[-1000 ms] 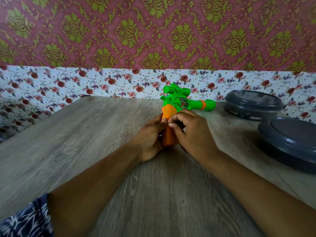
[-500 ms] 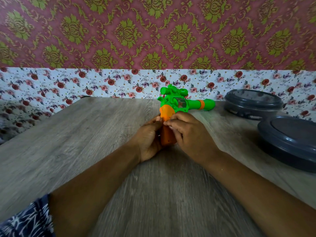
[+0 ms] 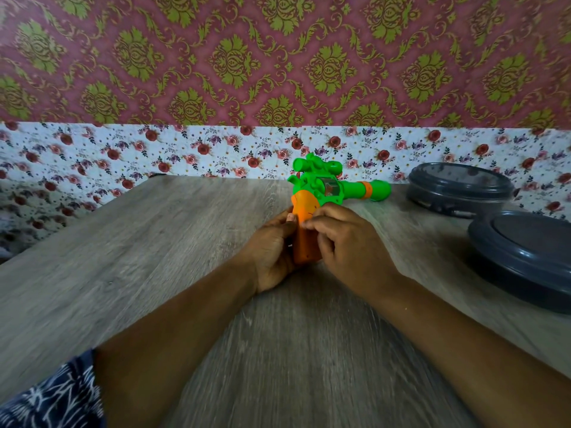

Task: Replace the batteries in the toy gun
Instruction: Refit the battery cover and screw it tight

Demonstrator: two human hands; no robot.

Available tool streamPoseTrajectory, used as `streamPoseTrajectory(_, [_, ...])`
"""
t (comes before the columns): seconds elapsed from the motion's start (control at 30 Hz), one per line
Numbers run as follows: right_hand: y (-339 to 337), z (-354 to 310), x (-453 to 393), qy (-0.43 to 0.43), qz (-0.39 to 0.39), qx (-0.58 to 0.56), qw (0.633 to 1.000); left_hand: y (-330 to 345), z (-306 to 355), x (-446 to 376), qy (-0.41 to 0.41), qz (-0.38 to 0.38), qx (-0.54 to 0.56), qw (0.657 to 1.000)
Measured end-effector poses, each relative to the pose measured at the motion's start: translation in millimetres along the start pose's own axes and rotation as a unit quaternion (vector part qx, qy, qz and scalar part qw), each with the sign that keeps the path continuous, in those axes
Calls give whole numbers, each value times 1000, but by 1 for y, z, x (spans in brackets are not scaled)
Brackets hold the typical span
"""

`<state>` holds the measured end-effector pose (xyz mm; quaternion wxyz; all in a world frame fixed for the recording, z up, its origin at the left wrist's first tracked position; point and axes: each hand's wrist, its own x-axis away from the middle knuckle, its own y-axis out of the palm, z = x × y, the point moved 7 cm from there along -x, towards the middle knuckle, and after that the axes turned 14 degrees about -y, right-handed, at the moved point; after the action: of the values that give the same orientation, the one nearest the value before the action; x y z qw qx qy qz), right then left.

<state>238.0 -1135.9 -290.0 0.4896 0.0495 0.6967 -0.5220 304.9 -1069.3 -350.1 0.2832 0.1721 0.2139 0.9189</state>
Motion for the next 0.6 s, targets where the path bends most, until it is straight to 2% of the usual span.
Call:
streamPoseTrajectory(0.2, [0,3,0,16,4,-11,1000,0,1,0,-1,12,-5,1000])
streamPoseTrajectory(0.33, [2,-1,1,-4,-18,0,1000,-2,0,0,-6,17,-10,1000])
streamPoseTrajectory(0.6, [4,2,-1,18,-35,-11,999,-2,0,-2,-12,19,6,1000])
